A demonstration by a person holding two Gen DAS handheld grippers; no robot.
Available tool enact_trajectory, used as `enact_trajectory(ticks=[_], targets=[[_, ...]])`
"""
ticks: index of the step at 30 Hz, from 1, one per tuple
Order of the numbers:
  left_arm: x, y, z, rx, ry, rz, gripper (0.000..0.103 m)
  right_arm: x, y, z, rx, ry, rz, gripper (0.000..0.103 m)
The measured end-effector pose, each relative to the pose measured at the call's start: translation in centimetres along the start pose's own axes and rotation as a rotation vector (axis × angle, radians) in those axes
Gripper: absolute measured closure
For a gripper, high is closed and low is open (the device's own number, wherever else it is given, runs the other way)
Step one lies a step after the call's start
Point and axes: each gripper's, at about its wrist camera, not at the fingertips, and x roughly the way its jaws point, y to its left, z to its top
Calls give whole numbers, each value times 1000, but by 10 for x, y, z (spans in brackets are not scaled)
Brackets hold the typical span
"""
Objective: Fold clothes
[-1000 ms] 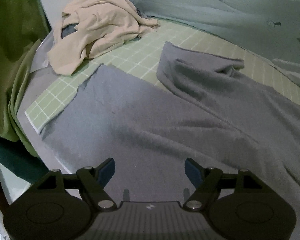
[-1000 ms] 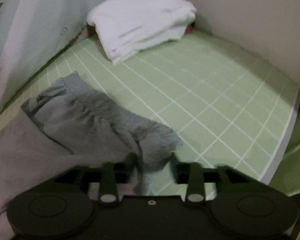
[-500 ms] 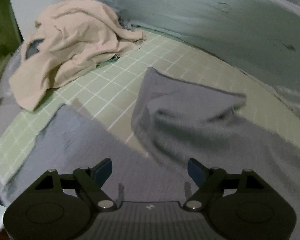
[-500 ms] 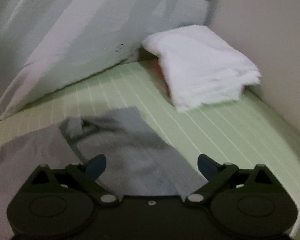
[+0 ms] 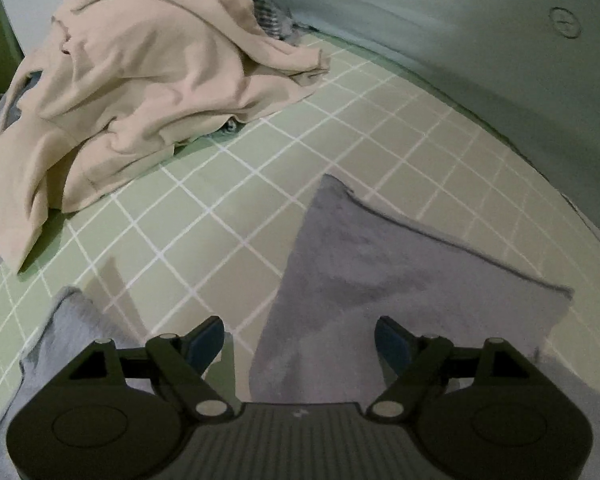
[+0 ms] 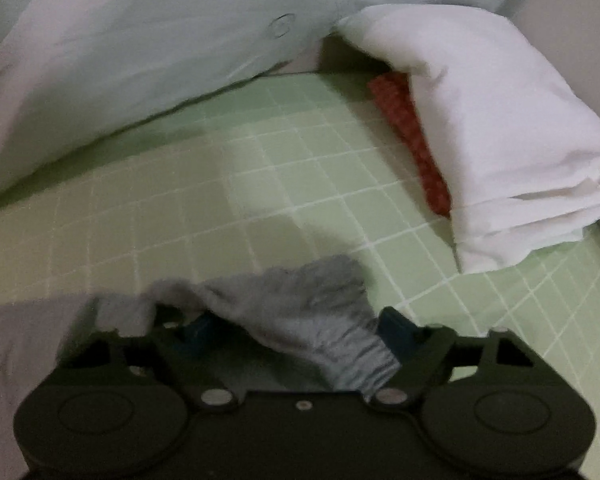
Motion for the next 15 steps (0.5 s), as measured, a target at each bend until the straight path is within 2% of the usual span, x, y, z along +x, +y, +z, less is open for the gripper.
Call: enact_trajectory(ticks=[1,4,6,9,11,12,13,14,15], targets=[[3,-1,3,4,-3,8,20,3,-4,2,29,-9,-10,31],[11,-3,9,11,-6,15,20,11,-26,9,126,-31,-96,39],[16,-7,11,20,-4,5,20,16,-42,15,181,-25,-140,40],[19,-14,12,41,-24,-6,20,17,-49,19,167,-15,-149,41],[19,-18,12,47,-46,-12,23,16,-44,18,101,-23,-168,41],[18,-20,13,47,-58,-14,30,16,-42,17,65,-28,-177,40],[17,-21,13,48,-70,-17,46,16,-39,16,28,-33,-187,39],[16,-23,14,52,-78,-21,56,15,-36,16,-8,-39,-197,39],[15,-24,16,56,-77,-29,80,16,-35,17,-20,-39,-202,37]])
